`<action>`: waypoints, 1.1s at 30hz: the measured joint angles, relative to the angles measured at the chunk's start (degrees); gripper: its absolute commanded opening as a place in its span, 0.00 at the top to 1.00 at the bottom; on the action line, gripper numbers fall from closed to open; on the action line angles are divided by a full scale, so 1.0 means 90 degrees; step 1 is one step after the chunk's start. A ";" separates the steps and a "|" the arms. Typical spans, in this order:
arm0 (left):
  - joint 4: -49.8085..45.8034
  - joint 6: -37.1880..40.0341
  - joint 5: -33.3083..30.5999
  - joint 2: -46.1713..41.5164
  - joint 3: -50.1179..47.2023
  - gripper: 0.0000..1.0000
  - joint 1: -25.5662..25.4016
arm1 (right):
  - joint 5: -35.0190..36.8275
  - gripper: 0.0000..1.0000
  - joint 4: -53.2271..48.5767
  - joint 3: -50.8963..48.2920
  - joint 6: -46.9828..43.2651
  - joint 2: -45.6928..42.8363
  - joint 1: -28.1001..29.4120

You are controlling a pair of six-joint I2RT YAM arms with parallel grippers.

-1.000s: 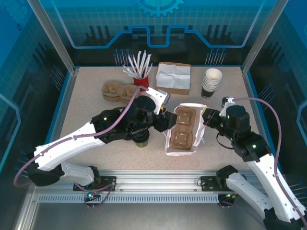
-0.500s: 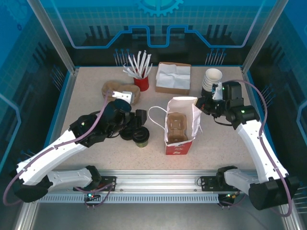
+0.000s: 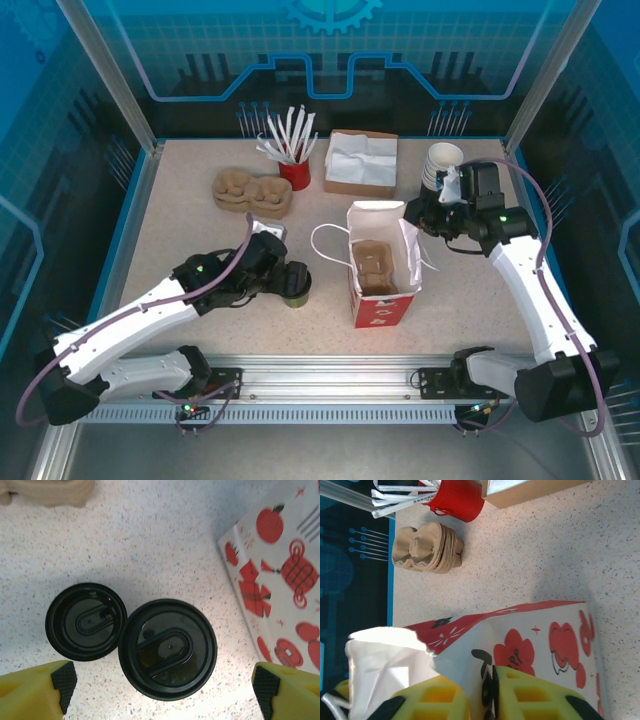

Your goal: Pack the takeout coffee

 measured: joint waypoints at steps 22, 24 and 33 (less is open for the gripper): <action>0.0049 0.0002 0.0381 0.0296 -0.0248 0.06 0.0000 | 0.0826 0.51 -0.1224 0.1685 -0.2705 0.0634 0.0000; 0.0058 0.0002 0.0381 0.0440 -0.0250 0.07 0.0000 | 0.0784 0.51 -0.1258 0.1736 -0.2866 0.0656 0.0000; 0.0168 -0.0002 0.0408 0.0954 -0.0250 0.14 0.0000 | 0.0602 0.50 -0.1331 0.1768 -0.3286 0.0653 -0.0092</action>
